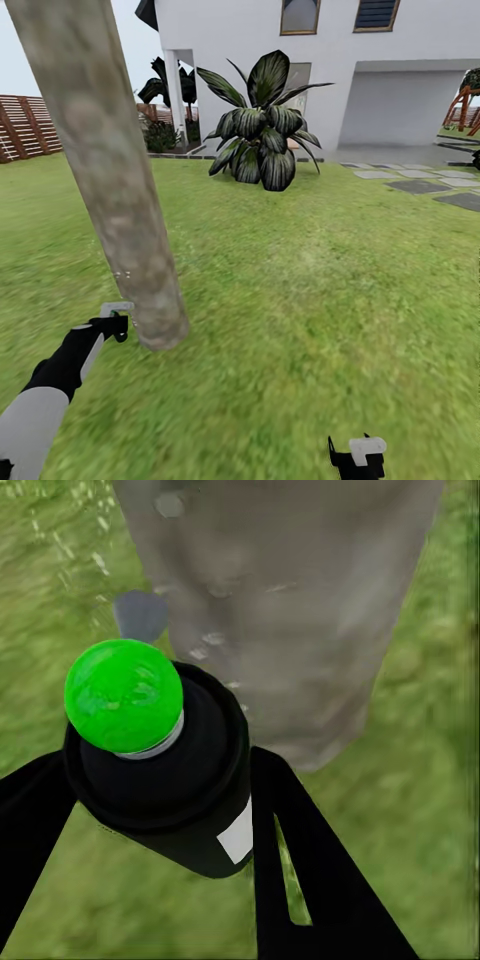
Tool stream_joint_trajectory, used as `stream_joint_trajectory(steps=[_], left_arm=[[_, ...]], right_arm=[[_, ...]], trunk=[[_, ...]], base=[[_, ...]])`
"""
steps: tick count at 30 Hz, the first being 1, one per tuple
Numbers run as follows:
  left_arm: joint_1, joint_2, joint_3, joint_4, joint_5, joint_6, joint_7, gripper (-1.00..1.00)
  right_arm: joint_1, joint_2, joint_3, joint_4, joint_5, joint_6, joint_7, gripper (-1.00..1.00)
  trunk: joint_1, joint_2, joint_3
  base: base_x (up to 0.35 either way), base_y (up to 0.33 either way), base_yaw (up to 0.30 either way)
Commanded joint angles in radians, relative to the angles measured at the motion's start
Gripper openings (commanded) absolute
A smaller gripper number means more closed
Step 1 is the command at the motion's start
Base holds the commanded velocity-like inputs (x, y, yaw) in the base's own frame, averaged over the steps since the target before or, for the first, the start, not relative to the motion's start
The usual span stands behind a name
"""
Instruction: In the garden, pick up the pesticide atomizer on the floor and spray pesticide onto both trees until each tree trunk is fully covered.
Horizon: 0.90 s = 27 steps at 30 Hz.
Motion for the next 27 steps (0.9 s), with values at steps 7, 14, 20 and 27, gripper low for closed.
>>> stream_joint_trajectory(steps=[7, 14, 20, 27], left_arm=[[0.0, 0.0, 0.002, 0.0, 0.001, -0.002, 0.001, -1.0], [0.0, 0.0, 0.002, 0.001, 0.001, -0.003, 0.003, -1.0], [0.0, 0.002, 0.003, 0.005, -0.003, -0.004, 0.003, -1.0], [0.0, -0.012, 0.006, 0.006, 0.0, -0.004, 0.003, -1.0]], right_arm=[[0.0, 0.0, 0.0, 0.0, 0.0, 0.0, 0.0, 1.0], [0.0, 0.0, 0.0, 0.0, 0.0, 0.0, 0.0, 1.0], [0.0, 0.0, 0.0, 0.0, -0.001, 0.0, -0.001, 1.0], [0.0, 0.0, 0.001, 0.0, 0.0, 0.0, 0.0, 1.0]], trunk=[[0.0, 0.0, 0.0], [0.0, 0.0, 0.0], [0.0, 0.0, 0.0], [0.0, 0.0, 0.0]], base=[[0.053, -0.266, 0.0], [-0.098, -0.27, 0.0], [0.047, -0.269, 0.128], [0.085, -0.269, 0.273]])
